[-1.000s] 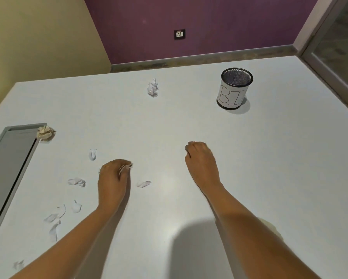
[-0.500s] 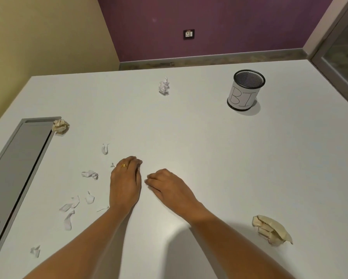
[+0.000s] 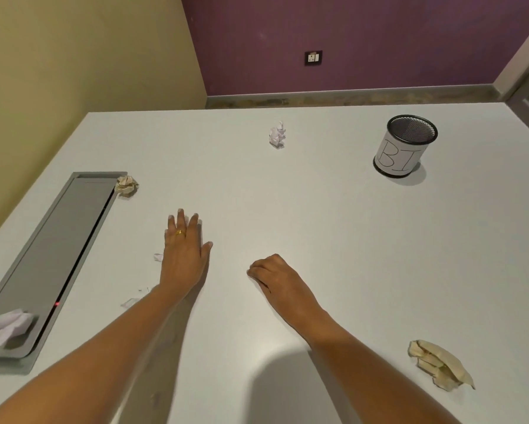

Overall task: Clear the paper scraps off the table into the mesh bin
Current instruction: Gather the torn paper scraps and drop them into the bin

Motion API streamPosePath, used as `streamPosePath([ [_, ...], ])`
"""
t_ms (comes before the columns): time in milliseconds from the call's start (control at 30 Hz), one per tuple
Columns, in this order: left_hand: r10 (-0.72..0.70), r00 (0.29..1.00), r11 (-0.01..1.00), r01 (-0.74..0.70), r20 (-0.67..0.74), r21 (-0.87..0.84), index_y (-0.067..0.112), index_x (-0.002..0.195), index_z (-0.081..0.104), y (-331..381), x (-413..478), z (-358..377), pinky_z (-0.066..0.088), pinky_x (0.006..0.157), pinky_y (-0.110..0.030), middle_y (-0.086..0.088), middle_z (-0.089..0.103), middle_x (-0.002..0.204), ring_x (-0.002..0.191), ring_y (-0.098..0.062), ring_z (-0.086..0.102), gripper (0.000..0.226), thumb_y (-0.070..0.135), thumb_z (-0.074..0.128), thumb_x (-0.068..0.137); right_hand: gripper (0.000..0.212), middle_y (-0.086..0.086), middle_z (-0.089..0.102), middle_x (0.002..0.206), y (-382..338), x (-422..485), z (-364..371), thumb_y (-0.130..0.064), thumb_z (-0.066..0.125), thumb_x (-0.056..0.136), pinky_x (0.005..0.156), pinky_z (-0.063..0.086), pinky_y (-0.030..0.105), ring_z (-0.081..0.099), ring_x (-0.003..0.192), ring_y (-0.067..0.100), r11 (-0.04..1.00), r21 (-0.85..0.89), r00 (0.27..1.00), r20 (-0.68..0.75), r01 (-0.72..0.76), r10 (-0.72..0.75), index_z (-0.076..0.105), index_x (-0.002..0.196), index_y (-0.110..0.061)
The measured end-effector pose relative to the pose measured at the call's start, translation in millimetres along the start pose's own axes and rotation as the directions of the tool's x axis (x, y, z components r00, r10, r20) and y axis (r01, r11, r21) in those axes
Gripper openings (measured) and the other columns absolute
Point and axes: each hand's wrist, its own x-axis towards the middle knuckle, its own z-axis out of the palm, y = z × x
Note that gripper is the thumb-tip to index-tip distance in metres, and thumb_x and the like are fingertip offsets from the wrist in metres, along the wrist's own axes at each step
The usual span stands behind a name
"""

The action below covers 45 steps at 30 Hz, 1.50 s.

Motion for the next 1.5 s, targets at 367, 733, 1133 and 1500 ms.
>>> streamPosePath([
  [367, 0.033, 0.963, 0.967, -0.098, 0.267, 0.233, 0.008, 0.143, 0.03, -3.0, 4.3, -18.6, 0.031, 0.112, -0.037, -0.014, 0.024, 0.154, 0.139, -0.028, 0.032, 0.045, 0.008, 0.035, 0.098, 0.022, -0.004, 0.062, 0.114, -2.1, -1.5, -1.8, -0.013, 0.049, 0.095, 0.089, 0.043, 0.018, 0.049, 0.111, 0.008, 1.0, 0.029, 1.0, -0.021, -0.001, 0.002, 0.064, 0.111, -0.013],
  [733, 0.104, 0.968, 0.915, -0.184, 0.229, 0.36, 0.003, 0.105, 0.063, 17.2, -6.1, -14.5, 0.048, 0.081, -0.032, -0.002, 0.051, 0.086, 0.076, -0.018, 0.044, 0.032, -0.01, 0.047, 0.081, 0.023, -0.002, 0.056, 0.115, -0.1, -1.5, -3.1, -0.018, 0.044, 0.096, 0.094, 0.041, 0.019, 0.05, 0.104, 0.005, 0.995, 0.067, 0.997, 0.0, -0.071, 0.071, 0.062, 0.111, -0.018],
  [1133, 0.327, 0.928, 0.902, -0.363, 0.178, 0.235, 0.024, 0.082, 0.052, 114.6, 32.8, 2.0, 0.034, 0.064, -0.031, -0.006, 0.047, 0.077, 0.069, -0.025, 0.036, 0.025, -0.001, 0.046, 0.082, 0.021, 0.008, 0.068, 0.104, 45.0, 23.1, -69.0, -0.003, 0.049, 0.092, 0.084, 0.041, 0.017, 0.055, 0.098, 0.016, 0.979, 0.01, 0.97, -0.133, -0.204, 0.204, 0.067, 0.103, -0.006],
  [1500, 0.497, 0.868, 0.846, -0.486, -0.005, -0.22, 0.002, 0.099, 0.071, 271.9, 121.6, -0.7, 0.052, 0.089, -0.031, -0.016, 0.072, 0.101, 0.092, -0.028, 0.067, 0.022, -0.004, 0.054, 0.086, 0.026, 0.015, 0.066, 0.107, 108.4, 60.6, -194.9, 0.011, 0.047, 0.084, 0.091, 0.04, 0.019, 0.058, 0.104, 0.026, 0.92, 0.056, 0.775, -0.519, -0.389, 0.36, 0.069, 0.096, 0.002],
])
